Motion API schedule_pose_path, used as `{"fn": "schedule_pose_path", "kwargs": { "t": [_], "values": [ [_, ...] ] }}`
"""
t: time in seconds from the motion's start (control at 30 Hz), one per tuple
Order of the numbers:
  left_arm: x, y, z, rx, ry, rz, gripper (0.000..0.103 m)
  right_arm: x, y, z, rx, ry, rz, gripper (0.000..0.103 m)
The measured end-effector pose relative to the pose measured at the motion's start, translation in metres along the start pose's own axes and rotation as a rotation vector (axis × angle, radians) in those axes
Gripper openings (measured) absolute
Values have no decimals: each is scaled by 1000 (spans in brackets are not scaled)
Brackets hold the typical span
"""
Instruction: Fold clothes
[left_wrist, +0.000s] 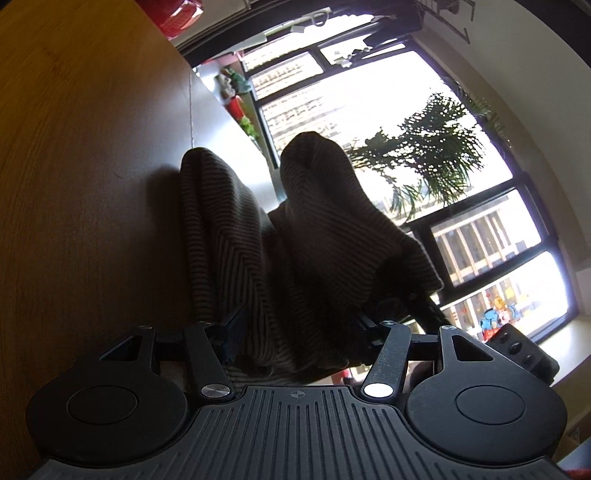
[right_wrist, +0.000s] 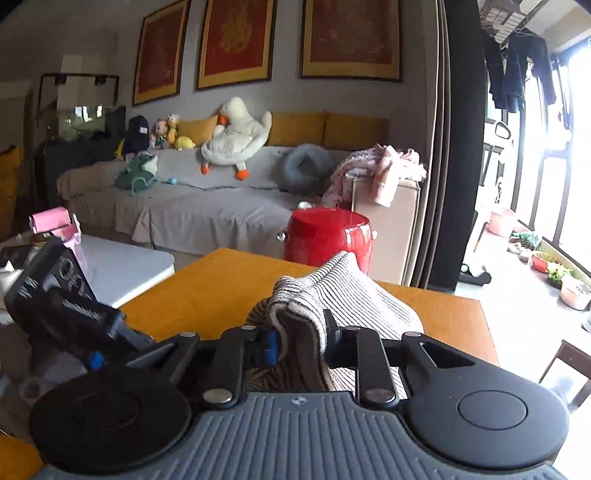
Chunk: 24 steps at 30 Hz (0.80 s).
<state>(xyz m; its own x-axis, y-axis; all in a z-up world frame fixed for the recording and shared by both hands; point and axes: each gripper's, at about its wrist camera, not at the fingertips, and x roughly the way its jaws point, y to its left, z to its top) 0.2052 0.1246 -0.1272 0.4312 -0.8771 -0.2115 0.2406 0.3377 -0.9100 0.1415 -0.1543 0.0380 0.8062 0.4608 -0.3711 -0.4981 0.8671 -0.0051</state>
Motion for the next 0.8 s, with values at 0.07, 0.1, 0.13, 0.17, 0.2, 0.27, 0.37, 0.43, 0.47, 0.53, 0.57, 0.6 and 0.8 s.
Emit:
{"fn": "schedule_pose_path", "kwargs": {
  "t": [0.07,0.1,0.13,0.17,0.2,0.27,0.37,0.43,0.47,0.53,0.57,0.6,0.8],
  "values": [
    [1,4,1,-19,3,0,62,-7,1,6,31,-15,86,20],
    [3,5,3,-24,6,5,62,-6,5,7,36,-11,130,20],
    [4,6,2,-22,9,11,60,-6,9,7,41,-8,173,20],
    [4,6,1,-15,12,15,60,-4,12,7,48,-1,203,20],
    [5,6,1,-9,12,18,60,1,13,5,58,10,213,20],
    [4,6,1,-4,13,24,60,13,15,1,80,36,208,21],
    [5,6,1,-3,15,46,54,24,10,-8,113,77,171,22],
    [4,7,2,-2,14,64,50,30,3,-15,141,105,159,23],
    [2,7,3,-3,11,73,49,31,1,-19,157,117,157,23],
    [0,8,5,-7,6,92,49,33,-1,-26,175,134,160,24],
    [-4,8,7,-6,-11,106,50,33,1,-29,166,137,158,24],
    [-7,9,8,-5,-27,120,52,33,3,-32,157,140,157,25],
    [-23,6,11,18,-118,191,59,37,33,-43,-4,143,132,32]
  ]
}}
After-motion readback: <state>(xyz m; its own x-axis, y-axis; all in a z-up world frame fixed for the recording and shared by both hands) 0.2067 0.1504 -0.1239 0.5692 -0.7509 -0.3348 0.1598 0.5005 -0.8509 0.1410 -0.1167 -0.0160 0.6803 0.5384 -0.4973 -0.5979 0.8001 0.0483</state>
